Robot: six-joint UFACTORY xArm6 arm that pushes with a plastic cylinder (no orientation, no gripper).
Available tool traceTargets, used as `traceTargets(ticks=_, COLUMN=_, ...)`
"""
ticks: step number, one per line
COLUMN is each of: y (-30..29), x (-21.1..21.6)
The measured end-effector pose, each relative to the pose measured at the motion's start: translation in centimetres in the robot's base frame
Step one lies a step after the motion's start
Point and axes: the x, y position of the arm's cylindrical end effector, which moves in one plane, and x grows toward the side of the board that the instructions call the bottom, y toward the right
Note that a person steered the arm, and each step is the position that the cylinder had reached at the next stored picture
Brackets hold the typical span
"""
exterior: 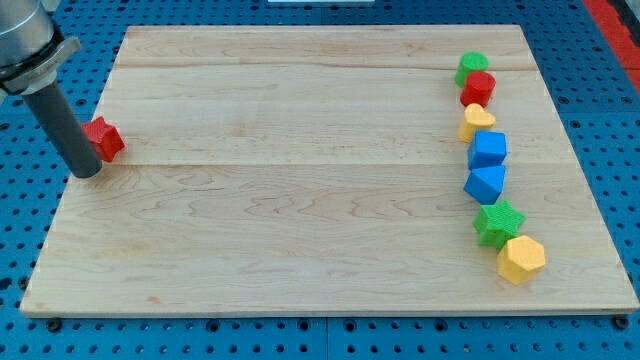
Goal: Push the red star to the top right of the green circle
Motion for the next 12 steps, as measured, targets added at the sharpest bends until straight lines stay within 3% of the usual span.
traceTargets(ticks=2, y=2.7, x=-11.5)
traceTargets(ticks=4, y=1.5, x=-7.8)
traceTargets(ticks=5, y=-3.0, x=-12.5)
traceTargets(ticks=6, y=2.7, x=-16.0)
traceTargets(ticks=7, y=12.9, x=-18.9)
traceTargets(ticks=8, y=18.1, x=-21.2)
traceTargets(ticks=9, y=16.7, x=-22.7)
traceTargets(ticks=10, y=25.1, x=-23.1)
traceTargets(ticks=11, y=28.9, x=-23.2)
traceTargets(ticks=12, y=25.9, x=-22.6)
